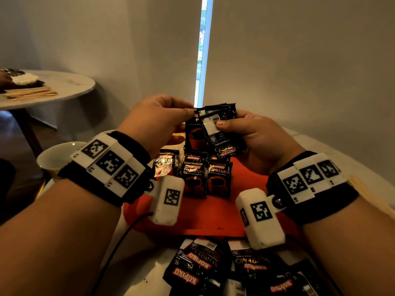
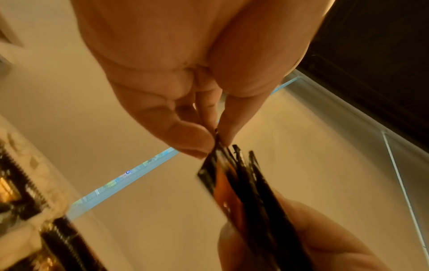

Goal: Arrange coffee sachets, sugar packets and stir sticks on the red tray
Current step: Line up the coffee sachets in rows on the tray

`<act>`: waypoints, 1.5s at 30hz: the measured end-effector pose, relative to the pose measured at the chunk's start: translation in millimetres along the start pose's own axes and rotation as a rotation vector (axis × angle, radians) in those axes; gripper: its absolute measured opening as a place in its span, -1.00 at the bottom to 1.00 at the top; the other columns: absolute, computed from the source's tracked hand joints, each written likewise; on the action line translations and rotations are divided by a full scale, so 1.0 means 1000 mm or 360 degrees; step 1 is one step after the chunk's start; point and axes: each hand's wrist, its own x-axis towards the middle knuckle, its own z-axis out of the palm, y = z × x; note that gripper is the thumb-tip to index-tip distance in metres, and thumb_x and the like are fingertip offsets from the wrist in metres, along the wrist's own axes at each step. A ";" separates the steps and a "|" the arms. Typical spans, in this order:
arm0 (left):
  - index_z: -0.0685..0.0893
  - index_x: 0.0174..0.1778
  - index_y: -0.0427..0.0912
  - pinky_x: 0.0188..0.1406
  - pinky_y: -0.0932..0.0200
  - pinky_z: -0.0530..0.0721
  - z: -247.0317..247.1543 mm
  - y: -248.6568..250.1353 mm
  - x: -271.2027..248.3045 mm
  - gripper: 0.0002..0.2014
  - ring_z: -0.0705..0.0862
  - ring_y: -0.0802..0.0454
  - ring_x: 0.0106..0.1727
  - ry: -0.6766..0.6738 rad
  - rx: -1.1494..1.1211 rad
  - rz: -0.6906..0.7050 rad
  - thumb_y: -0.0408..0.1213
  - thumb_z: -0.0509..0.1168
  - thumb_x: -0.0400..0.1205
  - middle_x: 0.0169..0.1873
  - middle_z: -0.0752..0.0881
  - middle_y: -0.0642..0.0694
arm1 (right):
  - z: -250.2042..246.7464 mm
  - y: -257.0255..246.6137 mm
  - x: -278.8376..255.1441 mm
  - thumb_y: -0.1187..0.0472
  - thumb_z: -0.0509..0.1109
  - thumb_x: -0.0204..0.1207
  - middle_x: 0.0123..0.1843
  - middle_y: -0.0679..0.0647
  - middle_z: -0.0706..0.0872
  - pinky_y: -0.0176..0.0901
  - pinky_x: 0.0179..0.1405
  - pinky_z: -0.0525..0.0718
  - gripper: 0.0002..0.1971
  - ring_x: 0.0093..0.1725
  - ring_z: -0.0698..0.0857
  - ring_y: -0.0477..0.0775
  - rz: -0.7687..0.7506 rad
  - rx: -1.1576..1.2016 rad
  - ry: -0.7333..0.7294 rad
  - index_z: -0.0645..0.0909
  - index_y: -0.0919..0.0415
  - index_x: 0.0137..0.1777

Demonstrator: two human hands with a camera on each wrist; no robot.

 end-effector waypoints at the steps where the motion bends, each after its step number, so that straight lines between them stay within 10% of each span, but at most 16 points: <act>1: 0.74 0.05 -0.22 -0.51 0.26 0.66 -0.002 0.000 0.000 -0.89 0.70 0.14 -0.39 -0.0002 0.0040 -0.0006 -0.42 0.38 0.65 -0.21 0.78 -0.10 | -0.001 0.001 0.000 0.43 0.42 0.42 0.03 0.32 0.80 0.10 0.05 0.81 -0.57 -0.01 0.81 0.28 0.0009 -0.0015 -0.0021 0.62 0.43 0.32; 9: 0.71 0.23 -0.05 -0.19 -0.01 0.77 -0.010 -0.001 0.002 -0.65 0.79 -0.08 -0.07 -0.0232 0.0361 -0.0058 -0.54 0.31 0.63 0.02 0.80 -0.16 | 0.001 0.011 0.003 0.47 0.42 0.44 0.07 0.36 0.76 0.08 0.04 0.78 -0.53 -0.06 0.79 0.27 0.0081 -0.0091 -0.0119 0.59 0.48 0.39; 15: 0.77 -0.03 -0.11 -0.27 0.08 0.69 -0.010 0.008 0.003 -0.75 0.76 -0.03 -0.18 -0.0203 0.0603 -0.0189 -0.53 0.27 0.66 -0.15 0.80 -0.17 | -0.005 0.010 0.004 0.46 0.43 0.44 0.08 0.35 0.76 0.08 0.04 0.78 -0.50 -0.06 0.80 0.25 0.0116 -0.0087 -0.0133 0.57 0.47 0.42; 26: 0.74 -0.05 -0.11 -0.37 0.11 0.62 -0.018 -0.001 0.018 -0.76 0.68 -0.11 -0.09 -0.0264 0.1159 -0.0633 -0.54 0.27 0.63 -0.08 0.73 -0.21 | -0.060 0.012 0.006 0.38 0.36 0.61 -0.17 0.22 0.81 -0.10 -0.34 0.80 -0.95 -0.26 0.82 0.15 0.0263 0.0005 0.0522 0.65 0.29 -0.02; 35: 0.75 0.21 -0.14 0.00 0.05 0.76 -0.008 -0.006 0.013 -0.75 0.67 0.09 -0.22 -0.0227 0.1499 -0.0493 -0.43 0.28 0.68 -0.19 0.68 0.02 | -0.074 0.022 0.007 0.29 0.42 0.58 -0.08 0.26 0.82 -0.06 -0.35 0.78 -0.77 -0.24 0.84 0.17 0.0459 -0.0078 0.0637 0.67 0.36 0.19; 45: 0.71 0.28 -0.29 0.12 -0.08 0.80 -0.003 -0.005 0.014 -0.70 0.79 -0.18 0.15 -0.0228 0.1698 -0.0581 -0.37 0.40 0.63 0.14 0.78 -0.24 | -0.076 0.026 0.009 0.29 0.40 0.61 -0.10 0.26 0.80 -0.05 -0.41 0.78 -0.75 -0.30 0.82 0.17 0.0496 -0.0129 0.0625 0.64 0.36 0.23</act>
